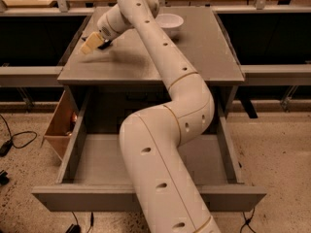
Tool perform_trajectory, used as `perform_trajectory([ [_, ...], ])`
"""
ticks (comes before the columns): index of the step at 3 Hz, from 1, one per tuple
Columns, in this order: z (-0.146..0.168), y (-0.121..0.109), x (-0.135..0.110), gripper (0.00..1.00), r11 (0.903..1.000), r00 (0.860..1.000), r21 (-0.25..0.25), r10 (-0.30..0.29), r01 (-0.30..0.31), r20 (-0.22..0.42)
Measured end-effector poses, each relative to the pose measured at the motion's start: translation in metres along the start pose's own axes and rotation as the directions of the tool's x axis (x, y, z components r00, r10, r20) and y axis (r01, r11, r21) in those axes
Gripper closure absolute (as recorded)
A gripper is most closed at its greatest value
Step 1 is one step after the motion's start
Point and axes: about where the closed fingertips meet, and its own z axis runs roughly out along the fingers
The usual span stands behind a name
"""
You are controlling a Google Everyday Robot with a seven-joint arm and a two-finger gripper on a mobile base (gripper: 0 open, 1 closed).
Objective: Place rxbar blueberry into top drawer
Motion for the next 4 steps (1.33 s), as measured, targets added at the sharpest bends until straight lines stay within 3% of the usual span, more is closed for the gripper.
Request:
perform_trajectory([
  [1, 0.009, -0.006, -0.008, 0.0, 0.9978, 0.999, 0.044, 0.049, -0.049, 0.0],
  [2, 0.019, -0.012, -0.016, 0.0, 0.9894, 0.995, 0.111, 0.097, -0.094, -0.023],
  [3, 0.031, -0.023, 0.008, 0.0, 0.9654, 0.975, 0.161, 0.216, -0.205, -0.055],
  [4, 0.034, -0.03, 0.024, 0.0, 0.9458, 0.957, 0.182, 0.284, -0.269, -0.063],
])
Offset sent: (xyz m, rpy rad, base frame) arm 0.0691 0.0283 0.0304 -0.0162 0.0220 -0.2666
